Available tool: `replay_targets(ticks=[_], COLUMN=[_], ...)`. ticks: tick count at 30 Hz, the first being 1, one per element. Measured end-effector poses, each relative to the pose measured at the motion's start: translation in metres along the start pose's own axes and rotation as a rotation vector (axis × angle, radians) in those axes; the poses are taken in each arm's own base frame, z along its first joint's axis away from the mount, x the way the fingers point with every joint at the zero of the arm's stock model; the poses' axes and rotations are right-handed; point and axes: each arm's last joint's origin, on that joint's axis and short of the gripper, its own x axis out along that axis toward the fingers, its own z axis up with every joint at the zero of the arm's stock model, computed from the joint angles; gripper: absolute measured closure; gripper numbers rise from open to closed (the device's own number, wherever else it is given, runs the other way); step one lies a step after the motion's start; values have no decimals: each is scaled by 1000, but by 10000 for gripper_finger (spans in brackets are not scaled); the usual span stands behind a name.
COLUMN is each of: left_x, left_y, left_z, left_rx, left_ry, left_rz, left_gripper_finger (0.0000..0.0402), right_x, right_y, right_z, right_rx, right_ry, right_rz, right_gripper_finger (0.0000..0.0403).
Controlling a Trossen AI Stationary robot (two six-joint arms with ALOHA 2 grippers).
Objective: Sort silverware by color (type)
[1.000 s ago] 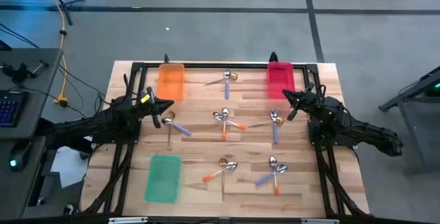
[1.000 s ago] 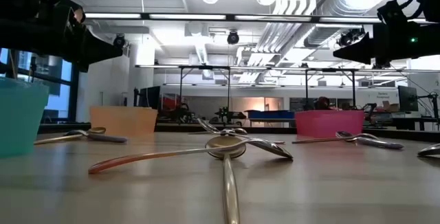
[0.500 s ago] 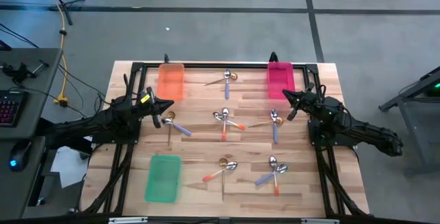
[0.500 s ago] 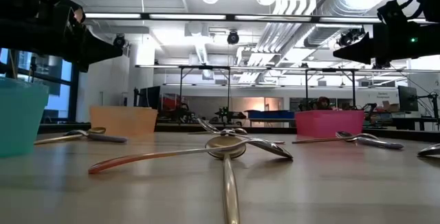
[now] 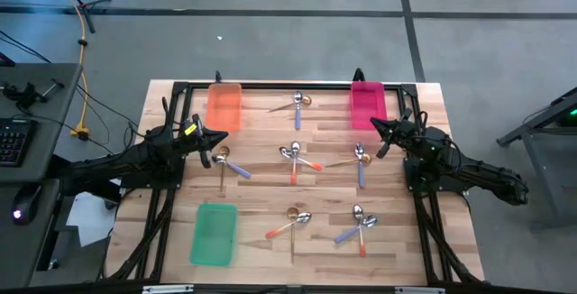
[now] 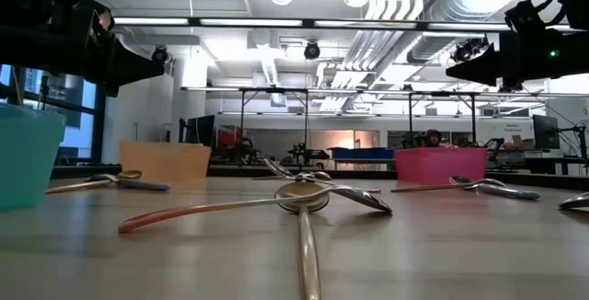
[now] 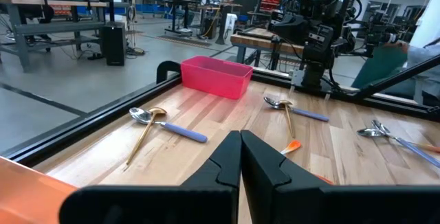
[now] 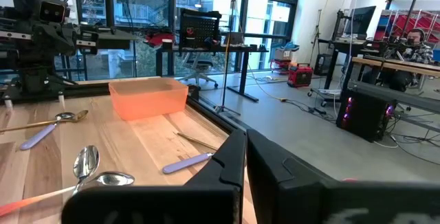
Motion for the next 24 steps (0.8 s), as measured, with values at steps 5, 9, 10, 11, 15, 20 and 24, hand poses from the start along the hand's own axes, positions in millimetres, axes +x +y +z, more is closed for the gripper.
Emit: replay_targets(ticks=[5,9,10,11,15,20,24], left_x=[0,0,0,0,0,0,0], left_y=[0,0,0,0,0,0,0], left_z=[0,0,0,0,0,0,0], left_rx=[0,0,0,0,0,0,0], left_ry=[0,0,0,0,0,-1,-1], left_rz=[0,0,0,0,0,0,0], left_gripper_finger=[401,401,401,401,401,401,401], right_x=[0,0,0,0,0,0,-3], right_y=[0,0,0,0,0,-1,-3], right_z=[0,0,0,0,1,8,22], right_rx=[0,0,0,0,-27,188,416], right_ry=[0,1,0,0,-6,-86,-231], right_rz=[0,0,-1,0,-1,4,24], right_gripper_finger=[402,402,402,402,402,402,402])
